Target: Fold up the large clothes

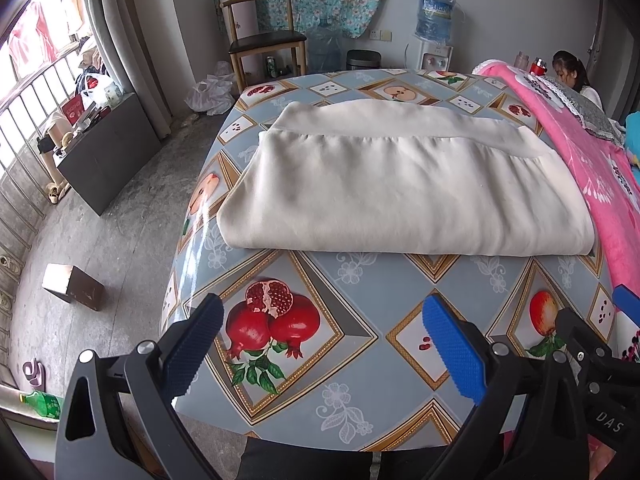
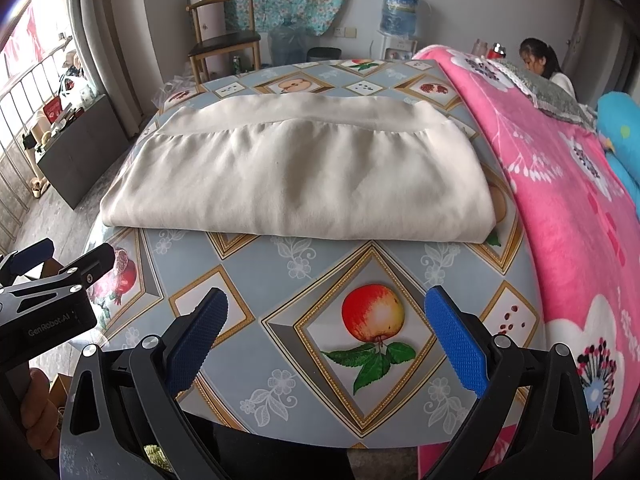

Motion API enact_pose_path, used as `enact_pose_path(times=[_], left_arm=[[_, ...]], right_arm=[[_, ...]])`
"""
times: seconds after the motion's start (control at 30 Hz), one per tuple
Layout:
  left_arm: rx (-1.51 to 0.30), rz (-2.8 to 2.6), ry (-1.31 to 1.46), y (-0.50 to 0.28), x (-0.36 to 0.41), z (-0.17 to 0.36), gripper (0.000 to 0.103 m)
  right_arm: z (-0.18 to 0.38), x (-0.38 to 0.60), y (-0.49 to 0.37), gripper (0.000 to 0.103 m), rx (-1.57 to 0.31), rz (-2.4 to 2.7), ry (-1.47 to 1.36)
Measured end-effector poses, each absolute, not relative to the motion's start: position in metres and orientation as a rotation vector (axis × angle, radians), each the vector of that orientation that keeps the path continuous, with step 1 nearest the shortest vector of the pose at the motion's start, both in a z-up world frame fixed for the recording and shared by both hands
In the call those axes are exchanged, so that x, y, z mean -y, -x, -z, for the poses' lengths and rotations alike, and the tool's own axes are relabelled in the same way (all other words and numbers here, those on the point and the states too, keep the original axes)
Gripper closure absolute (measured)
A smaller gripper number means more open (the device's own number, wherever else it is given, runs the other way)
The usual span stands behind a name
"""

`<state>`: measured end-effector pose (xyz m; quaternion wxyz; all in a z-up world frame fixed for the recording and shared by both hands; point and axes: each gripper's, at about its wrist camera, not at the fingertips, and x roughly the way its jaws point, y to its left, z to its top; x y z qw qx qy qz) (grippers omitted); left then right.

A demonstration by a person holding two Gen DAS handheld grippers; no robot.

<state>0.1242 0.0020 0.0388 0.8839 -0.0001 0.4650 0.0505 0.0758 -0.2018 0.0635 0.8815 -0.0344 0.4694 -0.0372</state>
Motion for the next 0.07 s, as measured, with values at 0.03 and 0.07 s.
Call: enact_pose_path(times=[0.03, 0.07], left_arm=[[-0.968, -0.105, 0.001, -0.1242, -0.0020, -0.0388, 0.005], [-0.969, -0.105, 0.001, -0.1243, -0.0022, -0.0388, 0.005]], right_arm=[[-0.0637, 0.2024, -0.0755, 0.007, -0.978, 0.078, 0.072], [-0.0635, 0.2019, -0.0758, 0.007, -0.978, 0.077, 0.071]])
